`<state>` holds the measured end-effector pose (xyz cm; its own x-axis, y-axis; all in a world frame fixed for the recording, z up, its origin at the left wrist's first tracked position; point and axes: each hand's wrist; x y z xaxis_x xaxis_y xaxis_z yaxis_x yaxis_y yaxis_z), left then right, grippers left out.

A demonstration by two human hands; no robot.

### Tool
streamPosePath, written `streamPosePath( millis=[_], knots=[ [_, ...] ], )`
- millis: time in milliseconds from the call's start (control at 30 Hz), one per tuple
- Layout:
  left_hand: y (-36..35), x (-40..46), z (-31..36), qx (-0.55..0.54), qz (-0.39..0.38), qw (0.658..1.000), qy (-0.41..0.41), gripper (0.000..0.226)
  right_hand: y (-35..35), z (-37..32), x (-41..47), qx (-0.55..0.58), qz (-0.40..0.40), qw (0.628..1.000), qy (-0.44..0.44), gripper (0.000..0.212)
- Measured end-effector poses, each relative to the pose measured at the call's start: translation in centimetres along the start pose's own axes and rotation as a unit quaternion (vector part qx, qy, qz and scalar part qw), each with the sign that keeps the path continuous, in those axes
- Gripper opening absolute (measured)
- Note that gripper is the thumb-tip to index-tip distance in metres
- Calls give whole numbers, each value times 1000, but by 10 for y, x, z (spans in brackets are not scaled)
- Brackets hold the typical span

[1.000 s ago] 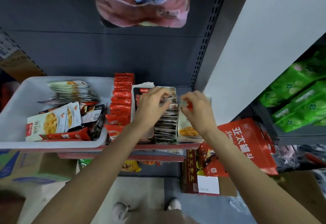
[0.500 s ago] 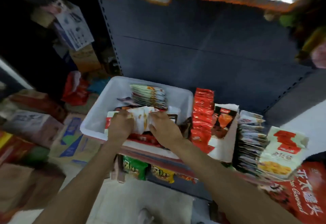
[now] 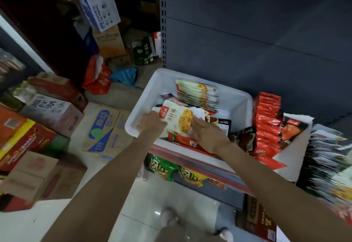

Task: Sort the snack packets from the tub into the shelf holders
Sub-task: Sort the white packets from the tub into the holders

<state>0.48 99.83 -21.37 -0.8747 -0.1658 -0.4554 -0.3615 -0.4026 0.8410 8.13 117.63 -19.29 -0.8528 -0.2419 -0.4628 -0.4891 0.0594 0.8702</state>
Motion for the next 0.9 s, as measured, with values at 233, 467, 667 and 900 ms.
streamPosePath(
  millis=[233,467,667,900],
  knots=[
    [-1,-2,10,-84,44,994,-57,38,6,-5,0,103,82,989,-70,41],
    [8,-37,26,-244,108,932,-246,12,23,8,-14,266,232,933,-66,62],
    [19,-74,61,-311,106,890,-316,6,48,27,-46,428,272,858,-82,38],
    [8,-136,138,-397,15,857,-327,19,51,83,-128,639,357,680,-52,20]
  ],
)
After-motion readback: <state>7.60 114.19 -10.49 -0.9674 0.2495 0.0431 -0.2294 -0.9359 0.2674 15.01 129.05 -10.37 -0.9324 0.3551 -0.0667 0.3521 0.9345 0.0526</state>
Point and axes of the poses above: each hand's wrist, its own x-axis towards the middle knuckle, its own y-axis out of the back of the hand, z = x × y, and after that the axes turned 5 degrees about y, right-handed
